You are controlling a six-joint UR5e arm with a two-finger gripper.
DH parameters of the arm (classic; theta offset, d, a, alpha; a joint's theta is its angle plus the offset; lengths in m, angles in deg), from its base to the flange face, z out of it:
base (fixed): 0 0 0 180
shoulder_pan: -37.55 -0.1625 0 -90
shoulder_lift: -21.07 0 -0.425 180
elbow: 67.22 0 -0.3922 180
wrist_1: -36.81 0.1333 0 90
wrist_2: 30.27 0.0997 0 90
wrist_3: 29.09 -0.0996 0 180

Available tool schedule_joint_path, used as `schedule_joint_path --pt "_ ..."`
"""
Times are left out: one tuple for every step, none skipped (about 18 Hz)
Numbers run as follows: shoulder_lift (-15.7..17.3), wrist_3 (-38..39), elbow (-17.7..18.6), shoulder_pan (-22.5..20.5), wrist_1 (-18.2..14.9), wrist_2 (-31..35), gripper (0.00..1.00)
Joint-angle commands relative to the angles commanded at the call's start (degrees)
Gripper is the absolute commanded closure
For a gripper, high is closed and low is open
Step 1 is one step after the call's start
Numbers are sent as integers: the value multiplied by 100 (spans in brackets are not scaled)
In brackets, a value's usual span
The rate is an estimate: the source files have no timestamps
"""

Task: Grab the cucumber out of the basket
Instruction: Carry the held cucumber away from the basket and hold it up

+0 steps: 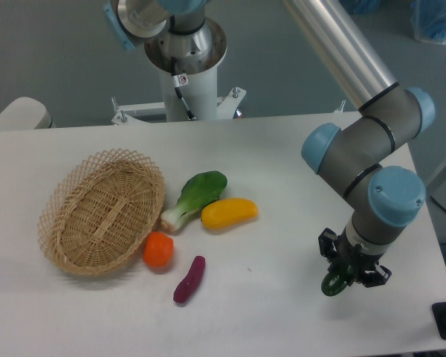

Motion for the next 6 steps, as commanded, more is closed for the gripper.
schedule_joint_path --pt "0 0 -9 18 0 9 80" --pt "0 0 0 18 26 10 80" --pt "-9 0 0 18 27 10 80" --pt "-9 0 0 27 27 10 80" --pt "-9 0 0 27 27 10 80" --pt "-9 0 0 27 35 10 80"
